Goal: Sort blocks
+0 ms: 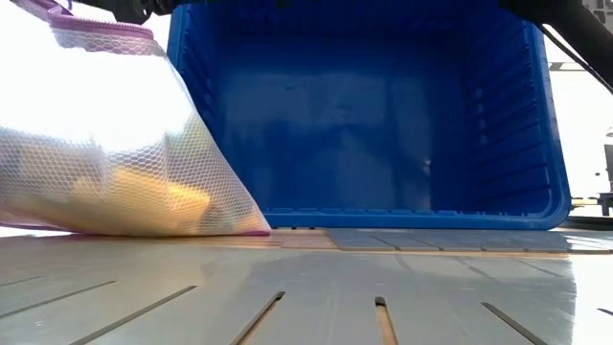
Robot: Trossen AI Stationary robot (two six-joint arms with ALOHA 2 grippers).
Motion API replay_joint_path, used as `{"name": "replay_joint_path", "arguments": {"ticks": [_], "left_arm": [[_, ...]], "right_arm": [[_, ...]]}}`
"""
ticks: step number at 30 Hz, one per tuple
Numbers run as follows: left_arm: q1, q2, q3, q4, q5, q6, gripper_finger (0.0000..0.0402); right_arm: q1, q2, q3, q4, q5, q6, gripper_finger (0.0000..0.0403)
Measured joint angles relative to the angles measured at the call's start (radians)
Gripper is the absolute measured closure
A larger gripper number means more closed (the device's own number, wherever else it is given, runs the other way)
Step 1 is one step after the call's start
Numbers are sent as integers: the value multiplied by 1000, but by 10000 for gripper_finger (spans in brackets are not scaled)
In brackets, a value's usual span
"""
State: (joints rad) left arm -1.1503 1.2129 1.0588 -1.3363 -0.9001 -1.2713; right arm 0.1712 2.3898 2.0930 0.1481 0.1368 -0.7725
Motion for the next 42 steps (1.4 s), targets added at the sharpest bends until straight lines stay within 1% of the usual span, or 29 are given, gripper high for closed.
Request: {"name": "replay_joint_path", "arguments": {"ticks": [5, 7, 13, 20, 25, 27, 31, 33, 35, 36, 42], "left_arm": [[0, 0, 0, -2, 0, 0, 402], [0, 0, 0, -2, 0, 0, 401], [0, 0, -1, -1, 7, -13, 402], [0, 0, -1, -1, 27, -26, 402], [0, 0, -1, -2, 25, -25, 402], [0, 0, -1, -2, 25, -26, 402], [0, 0, -1, -2, 25, -26, 402], [0, 0, -1, -2, 24, -26, 402], [0, 0, -1, -4, 19, -26, 402], [0, 0, -1, -4, 19, -26, 402], [0, -1, 0, -5, 31, -33, 400]], "right_arm": [[-9, 10, 1, 30, -84, -16, 332], [-9, 27, 1, 42, -89, -18, 332], [-4, 68, 1, 160, -90, -37, 332], [1, 70, 0, 256, -85, -14, 332], [0, 70, 0, 275, -87, 8, 332], [0, 70, 0, 301, -45, 37, 332], [6, 70, 0, 392, 33, 42, 335], [13, 70, 0, 426, 96, 41, 352], [20, 68, 0, 431, 166, 40, 384], [23, 67, -1, 425, 189, 40, 393], [53, 61, -1, 439, 309, 32, 401]]}}
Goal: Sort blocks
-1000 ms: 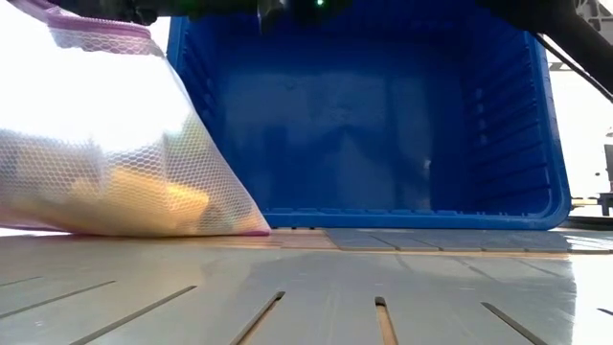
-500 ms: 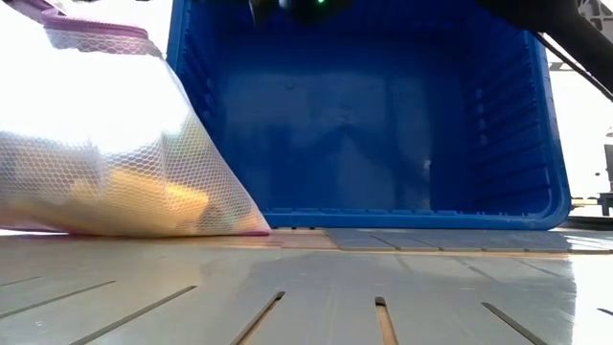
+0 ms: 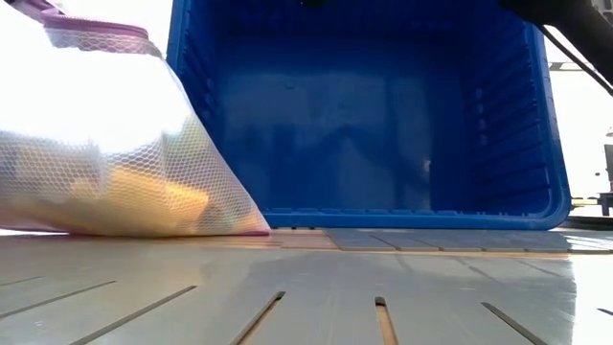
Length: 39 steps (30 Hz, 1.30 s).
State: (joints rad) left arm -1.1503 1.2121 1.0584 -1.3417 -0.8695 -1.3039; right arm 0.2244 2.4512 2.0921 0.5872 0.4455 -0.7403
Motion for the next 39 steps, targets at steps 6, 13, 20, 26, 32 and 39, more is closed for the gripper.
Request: {"name": "replay_joint_path", "arguments": {"ticks": [6, 13, 20, 26, 32, 39], "left_arm": [[-1, 0, 1, -17, 47, -71, 377], [-4, 0, 1, -29, 86, -80, 332], [-1, 1, 1, -29, -22, -78, 298], [35, 32, 1, -33, -46, -46, 281], [77, 81, 1, -53, -69, -28, 269], [129, 103, 1, -54, -64, -30, 289]], "right_arm": [[23, 0, -1, 1, 140, -7, 402], [25, -6, -1, 10, 174, -8, 403], [24, -6, 0, 9, 175, 3, 403], [24, -6, 0, 10, 171, 3, 403], [24, -6, 1, 9, 167, 5, 403], [24, -6, 1, 7, 161, 33, 403]]}}
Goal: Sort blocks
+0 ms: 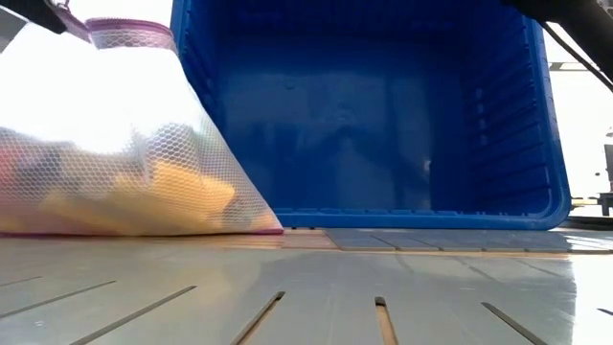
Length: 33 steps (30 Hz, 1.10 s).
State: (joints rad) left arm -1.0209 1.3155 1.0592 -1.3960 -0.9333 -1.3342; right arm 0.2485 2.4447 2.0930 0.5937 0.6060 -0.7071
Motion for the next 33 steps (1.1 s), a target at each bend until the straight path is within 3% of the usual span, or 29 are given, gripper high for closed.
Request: {"name": "replay_joint_path", "arguments": {"ticks": [6, 12, 17, 22, 28, 33], "left_arm": [[18, 0, 0, 3, 45, -9, 389], [-7, 0, 0, 12, -3, -24, 399], [-66, 0, -1, 6, -9, -90, 401], [-109, 6, -1, -37, -12, -190, 401], [-135, 59, -1, -138, 40, -330, 401], [-179, 85, -1, -146, 16, -400, 401]], "right_arm": [[0, 0, 0, -6, 0, 4, 403], [-1, 0, 2, -50, 60, 25, 403], [-21, 0, 2, -232, 167, 68, 403], [-26, 0, 2, -401, 167, 201, 403], [-15, -6, 2, -504, 183, 229, 403], [-10, -45, 2, -689, 136, 439, 403]]}}
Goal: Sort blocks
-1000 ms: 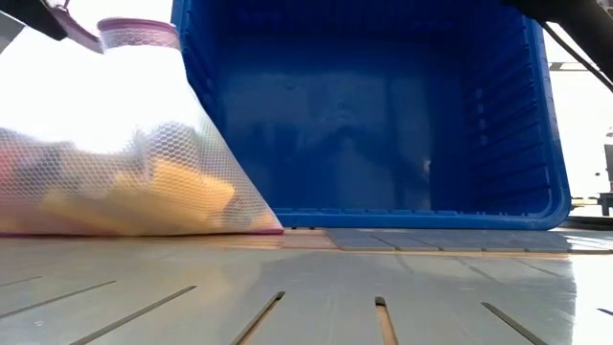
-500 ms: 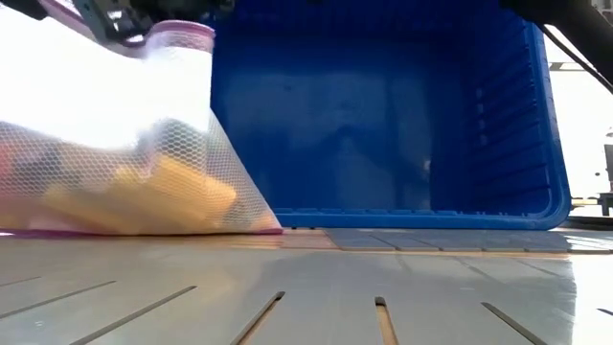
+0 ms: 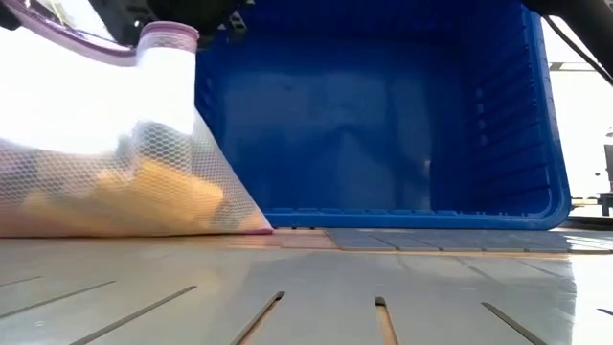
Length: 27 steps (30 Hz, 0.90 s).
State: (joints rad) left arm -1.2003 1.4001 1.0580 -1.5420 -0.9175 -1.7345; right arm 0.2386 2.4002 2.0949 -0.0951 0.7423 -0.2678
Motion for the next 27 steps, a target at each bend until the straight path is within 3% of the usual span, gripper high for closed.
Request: {"name": "replay_joint_path", "arguments": {"ticks": [8, 17, 24, 27], "left_arm": [[-46, 13, 0, -4, -4, -66, 402], [-87, 13, 0, -13, 27, -119, 401], [-132, 14, 0, 2, 59, -166, 401], [-152, 14, 0, -1, 68, -186, 401]], "right_arm": [[-47, -65, -1, -231, -201, 278, 403], [-96, -146, -2, -433, -211, 228, 403], [-124, -193, -2, -623, -131, 202, 403], [-132, -206, -2, -664, -173, 216, 403]]}}
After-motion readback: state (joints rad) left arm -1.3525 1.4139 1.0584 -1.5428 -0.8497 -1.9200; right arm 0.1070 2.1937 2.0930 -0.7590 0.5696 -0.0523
